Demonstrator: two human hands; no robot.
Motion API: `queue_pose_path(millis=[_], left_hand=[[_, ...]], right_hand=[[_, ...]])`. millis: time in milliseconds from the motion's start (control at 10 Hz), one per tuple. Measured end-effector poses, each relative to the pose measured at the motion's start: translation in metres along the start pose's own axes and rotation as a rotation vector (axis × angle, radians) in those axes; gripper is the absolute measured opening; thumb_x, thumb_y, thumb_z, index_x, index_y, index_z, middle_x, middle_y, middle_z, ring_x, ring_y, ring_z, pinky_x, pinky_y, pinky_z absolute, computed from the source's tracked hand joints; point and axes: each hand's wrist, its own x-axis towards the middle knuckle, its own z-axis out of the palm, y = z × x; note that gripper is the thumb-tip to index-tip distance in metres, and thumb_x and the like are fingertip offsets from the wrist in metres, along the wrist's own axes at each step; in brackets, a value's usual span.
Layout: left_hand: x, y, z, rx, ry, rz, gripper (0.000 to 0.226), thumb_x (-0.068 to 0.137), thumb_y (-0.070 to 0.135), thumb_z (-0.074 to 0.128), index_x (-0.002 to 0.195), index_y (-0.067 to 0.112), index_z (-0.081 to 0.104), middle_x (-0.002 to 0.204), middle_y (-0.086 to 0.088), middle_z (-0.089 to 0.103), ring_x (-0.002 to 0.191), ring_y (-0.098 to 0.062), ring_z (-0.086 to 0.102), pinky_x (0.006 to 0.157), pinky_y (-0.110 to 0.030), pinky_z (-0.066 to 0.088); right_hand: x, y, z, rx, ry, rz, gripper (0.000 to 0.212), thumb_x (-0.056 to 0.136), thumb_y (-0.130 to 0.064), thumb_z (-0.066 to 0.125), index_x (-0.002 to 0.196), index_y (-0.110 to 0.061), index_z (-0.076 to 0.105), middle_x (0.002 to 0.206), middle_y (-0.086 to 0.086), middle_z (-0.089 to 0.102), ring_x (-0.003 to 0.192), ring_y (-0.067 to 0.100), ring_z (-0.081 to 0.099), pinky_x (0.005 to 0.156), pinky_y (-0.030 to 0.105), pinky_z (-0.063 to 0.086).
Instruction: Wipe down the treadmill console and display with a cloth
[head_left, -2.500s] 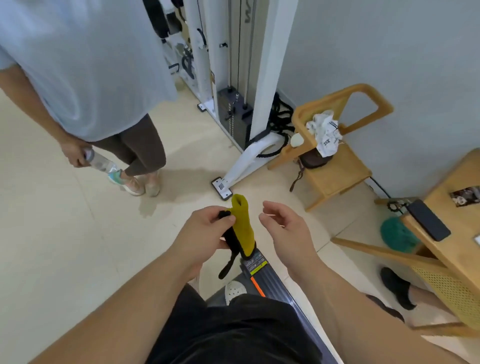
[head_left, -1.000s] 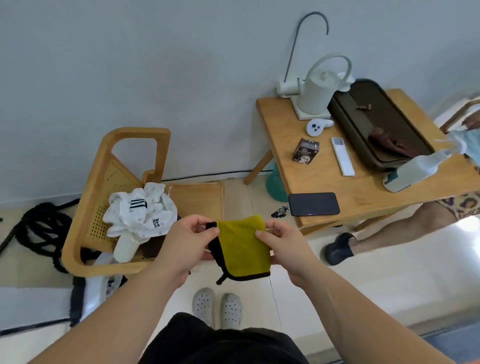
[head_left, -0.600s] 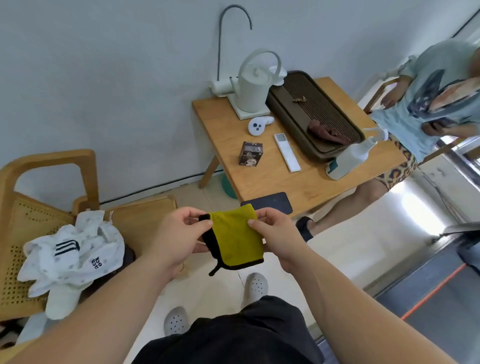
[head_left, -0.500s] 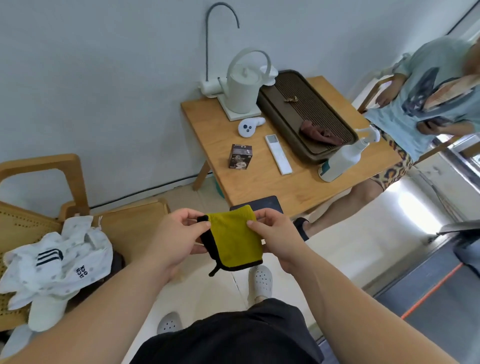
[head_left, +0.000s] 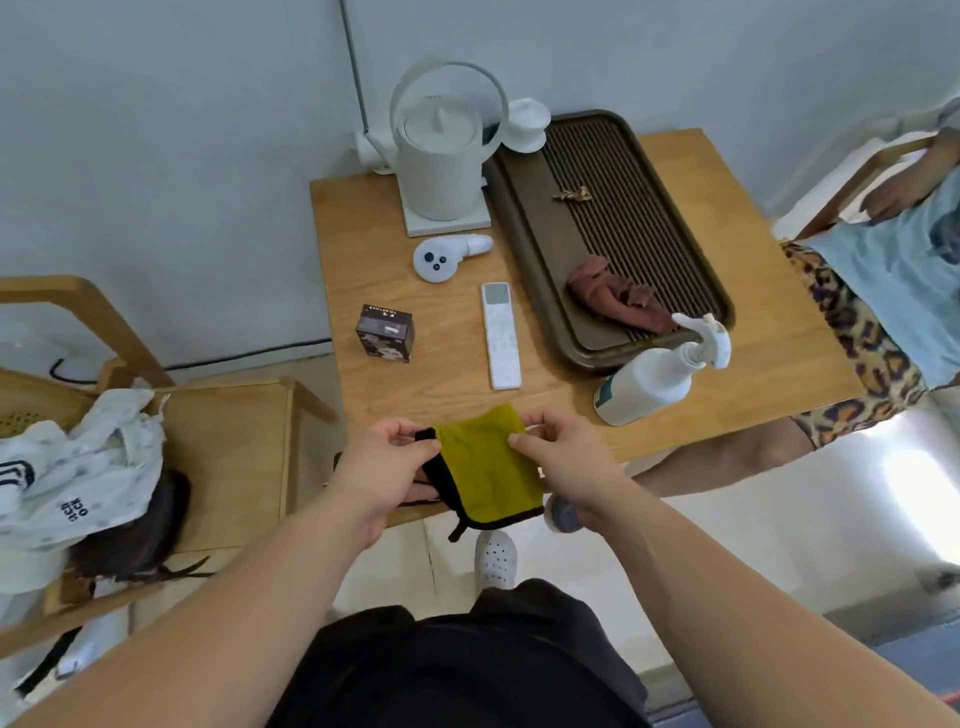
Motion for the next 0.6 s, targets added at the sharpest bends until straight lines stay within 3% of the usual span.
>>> queue_pose_path(millis=[100, 200, 300, 400, 500, 600], left_hand=[[0.014, 0.006, 0.027, -0.024, 0.021, -0.060, 0.014, 0.095, 0.006, 0.065, 0.109, 0.007, 0.063, 0.106, -0.020, 0.072, 0.083, -0.029, 0.072, 0.071, -0.041, 0.062], [0.029, 0.012, 0.051, -0.033, 0.020, -0.090, 0.013, 0.095, 0.005, 0.065, 0.106, 0.012, 0.063, 0.110, -0.021, 0.072, 0.092, -0.030, 0.072, 0.070, -0.038, 0.062], [0.041, 0.021, 0.070, 0.002, -0.002, -0.122, 0.023, 0.094, 0.006, 0.064, 0.115, 0.014, 0.061, 0.109, -0.014, 0.069, 0.102, -0.027, 0.066, 0.087, -0.043, 0.058], [0.045, 0.028, 0.082, 0.103, -0.035, -0.141, 0.025, 0.095, 0.005, 0.058, 0.082, 0.027, 0.058, 0.090, 0.000, 0.061, 0.100, -0.024, 0.057, 0.103, -0.043, 0.046], [0.041, 0.031, 0.082, 0.105, -0.021, -0.156, 0.014, 0.097, 0.012, 0.058, 0.096, 0.025, 0.061, 0.103, -0.003, 0.063, 0.104, -0.022, 0.058, 0.094, -0.039, 0.047], [0.037, 0.035, 0.072, 0.074, 0.038, -0.128, 0.027, 0.096, 0.023, 0.061, 0.123, 0.022, 0.057, 0.115, -0.002, 0.063, 0.109, -0.023, 0.062, 0.097, -0.045, 0.052]], right_hand=[[0.022, 0.001, -0.023, -0.088, 0.029, -0.003, 0.004, 0.097, -0.026, 0.068, 0.100, -0.025, 0.071, 0.094, 0.000, 0.072, 0.086, 0.014, 0.067, 0.062, 0.025, 0.050], [0.044, 0.010, -0.034, -0.147, 0.114, 0.010, 0.004, 0.096, -0.026, 0.067, 0.099, -0.026, 0.070, 0.097, 0.002, 0.072, 0.093, 0.021, 0.068, 0.072, 0.036, 0.057], [0.061, 0.016, -0.039, -0.324, 0.071, 0.014, 0.024, 0.099, -0.030, 0.060, 0.122, -0.027, 0.067, 0.116, 0.001, 0.071, 0.106, 0.024, 0.066, 0.089, 0.041, 0.057], [0.071, 0.018, -0.039, -0.525, -0.035, 0.006, 0.044, 0.101, -0.033, 0.057, 0.143, -0.020, 0.052, 0.133, 0.006, 0.062, 0.109, 0.024, 0.058, 0.087, 0.033, 0.047], [0.068, 0.015, -0.038, -0.555, -0.065, 0.007, 0.052, 0.100, -0.037, 0.059, 0.147, -0.018, 0.048, 0.141, 0.009, 0.056, 0.114, 0.025, 0.056, 0.089, 0.032, 0.046], [0.060, 0.004, -0.037, -0.536, -0.075, -0.053, 0.057, 0.098, -0.041, 0.064, 0.149, -0.020, 0.047, 0.147, 0.008, 0.050, 0.125, 0.026, 0.053, 0.091, 0.031, 0.043]])
